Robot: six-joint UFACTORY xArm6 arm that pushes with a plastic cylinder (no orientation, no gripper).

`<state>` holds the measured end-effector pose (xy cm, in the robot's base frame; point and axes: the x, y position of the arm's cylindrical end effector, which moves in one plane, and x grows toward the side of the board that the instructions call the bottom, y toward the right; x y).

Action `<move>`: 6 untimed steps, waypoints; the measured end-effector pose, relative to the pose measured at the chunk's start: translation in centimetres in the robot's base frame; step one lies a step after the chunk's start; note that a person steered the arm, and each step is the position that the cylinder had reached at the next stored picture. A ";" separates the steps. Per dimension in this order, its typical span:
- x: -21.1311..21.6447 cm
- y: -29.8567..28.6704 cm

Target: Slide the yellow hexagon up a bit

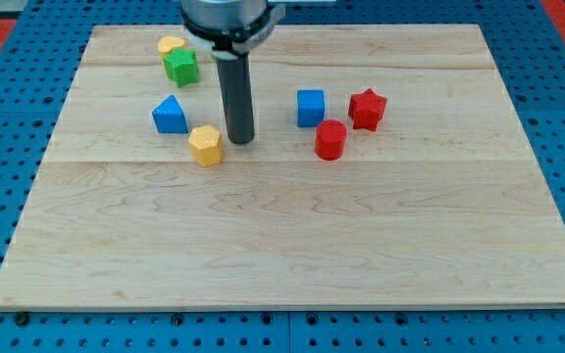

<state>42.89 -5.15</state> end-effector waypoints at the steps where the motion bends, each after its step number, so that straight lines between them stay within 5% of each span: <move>1: 6.3 0.0; 2: 8.6 -4.4; 4: -0.5 -4.1; 6: -3.0 -5.2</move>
